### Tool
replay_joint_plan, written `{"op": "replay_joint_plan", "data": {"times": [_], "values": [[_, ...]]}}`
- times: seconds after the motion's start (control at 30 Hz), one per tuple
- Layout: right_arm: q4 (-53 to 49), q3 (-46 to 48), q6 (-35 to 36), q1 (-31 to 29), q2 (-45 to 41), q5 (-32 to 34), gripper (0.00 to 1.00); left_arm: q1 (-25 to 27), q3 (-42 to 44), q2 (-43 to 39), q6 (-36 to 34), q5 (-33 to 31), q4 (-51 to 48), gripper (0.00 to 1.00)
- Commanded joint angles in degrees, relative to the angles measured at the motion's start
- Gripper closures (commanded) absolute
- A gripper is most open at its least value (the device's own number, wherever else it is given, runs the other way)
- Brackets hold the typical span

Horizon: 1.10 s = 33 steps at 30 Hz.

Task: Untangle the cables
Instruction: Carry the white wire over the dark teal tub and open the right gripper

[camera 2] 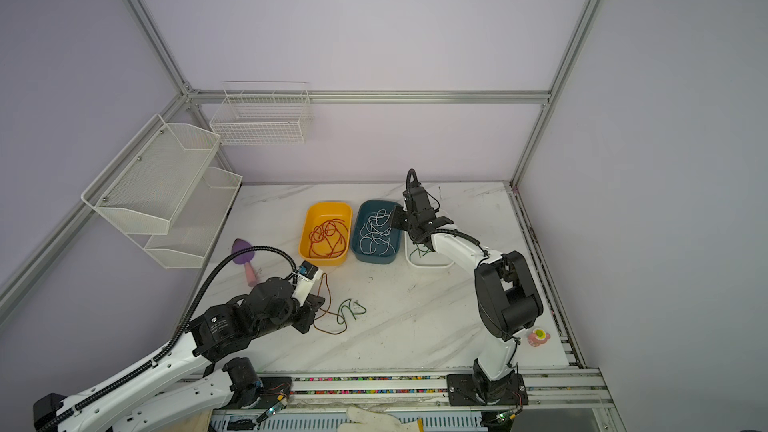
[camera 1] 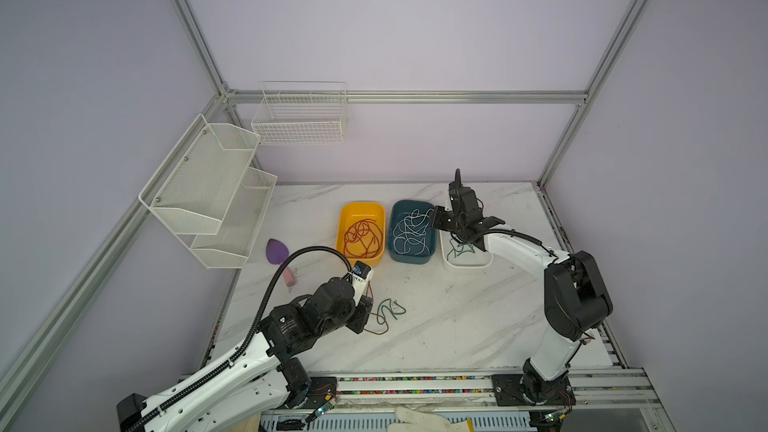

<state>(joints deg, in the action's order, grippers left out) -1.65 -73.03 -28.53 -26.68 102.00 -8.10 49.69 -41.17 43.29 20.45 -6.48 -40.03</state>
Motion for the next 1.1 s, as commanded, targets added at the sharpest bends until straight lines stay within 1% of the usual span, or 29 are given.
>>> {"op": "replay_joint_plan", "data": {"times": [0.0,0.27,0.57,0.8,1.07], "values": [[3.15,0.71,-1.25,0.12,1.40,-1.90,1.00,0.28,-1.99,0.03,0.23,-0.72,0.57,1.00],[3.50,0.61,-1.52,-0.04,5.70,-2.91,1.00,0.28,-2.08,0.39,0.03,-0.64,0.62,1.00],[2.91,0.38,-0.98,-0.59,6.63,-2.41,1.00,0.26,-2.10,0.72,-0.05,-0.64,0.62,1.00],[2.48,0.93,-0.91,-0.58,4.69,-2.32,0.83,0.30,-2.10,0.76,-0.03,-0.64,0.57,1.00],[1.57,1.59,-0.74,-0.59,1.45,-2.36,0.74,0.27,-2.10,0.75,-0.06,-0.55,0.60,1.00]]}}
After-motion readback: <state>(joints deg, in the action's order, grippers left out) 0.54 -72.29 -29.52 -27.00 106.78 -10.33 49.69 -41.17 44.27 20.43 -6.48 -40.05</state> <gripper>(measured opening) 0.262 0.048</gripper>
